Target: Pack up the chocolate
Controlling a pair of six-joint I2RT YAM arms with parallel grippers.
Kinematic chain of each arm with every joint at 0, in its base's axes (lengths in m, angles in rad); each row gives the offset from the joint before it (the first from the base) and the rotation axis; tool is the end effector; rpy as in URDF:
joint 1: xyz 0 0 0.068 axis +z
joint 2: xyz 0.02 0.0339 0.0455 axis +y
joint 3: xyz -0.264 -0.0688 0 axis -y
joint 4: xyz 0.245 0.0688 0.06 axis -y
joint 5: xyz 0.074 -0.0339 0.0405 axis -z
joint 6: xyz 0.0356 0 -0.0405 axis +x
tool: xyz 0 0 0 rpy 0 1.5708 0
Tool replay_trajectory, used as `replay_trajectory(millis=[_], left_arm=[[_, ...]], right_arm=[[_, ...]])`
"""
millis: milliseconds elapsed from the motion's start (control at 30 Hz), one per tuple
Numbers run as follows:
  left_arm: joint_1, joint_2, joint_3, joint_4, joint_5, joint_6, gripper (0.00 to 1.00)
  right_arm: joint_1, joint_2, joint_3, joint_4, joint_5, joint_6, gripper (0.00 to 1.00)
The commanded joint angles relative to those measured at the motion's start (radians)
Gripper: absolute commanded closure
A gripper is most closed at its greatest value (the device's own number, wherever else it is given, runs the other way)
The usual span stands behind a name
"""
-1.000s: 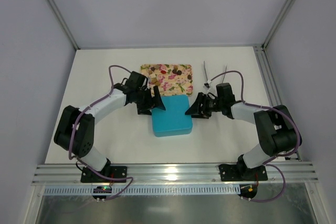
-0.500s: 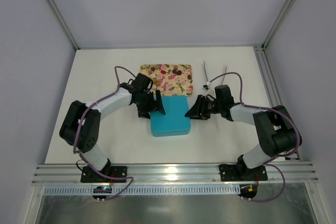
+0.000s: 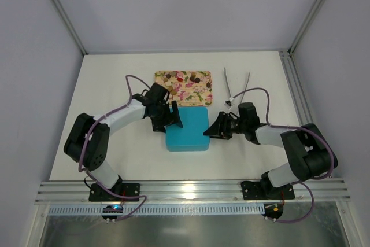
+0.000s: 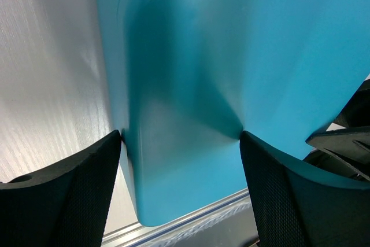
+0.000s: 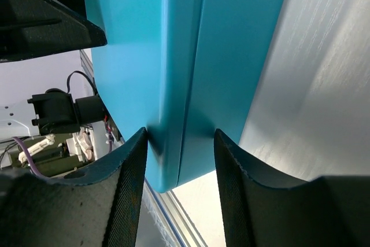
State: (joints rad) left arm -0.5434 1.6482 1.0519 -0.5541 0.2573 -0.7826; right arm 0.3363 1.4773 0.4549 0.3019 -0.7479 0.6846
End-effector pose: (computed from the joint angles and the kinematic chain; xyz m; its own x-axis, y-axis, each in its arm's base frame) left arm 0.2701 -0.1738 0.1898 -0.9694 -0.2111 -0.1256 -0.1334 0.8817 -0.4525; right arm 0.2275 0.1052 0.1325 -0.9405 0.1623 -0.2984 -0.1673 0.5431 0.8228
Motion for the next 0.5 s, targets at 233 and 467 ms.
replay_trajectory(millis=[233,467], left_arm=[[-0.049,-0.007,-0.064,-0.039,-0.041,0.026,0.19],[-0.049,-0.031,-0.01,-0.122,-0.041,0.098,0.15]], right_arm=[[0.01,-0.031,0.051,-0.136,0.111,-0.036,0.45],[-0.077,0.041,0.25,-0.179,0.108,-0.04,0.37]])
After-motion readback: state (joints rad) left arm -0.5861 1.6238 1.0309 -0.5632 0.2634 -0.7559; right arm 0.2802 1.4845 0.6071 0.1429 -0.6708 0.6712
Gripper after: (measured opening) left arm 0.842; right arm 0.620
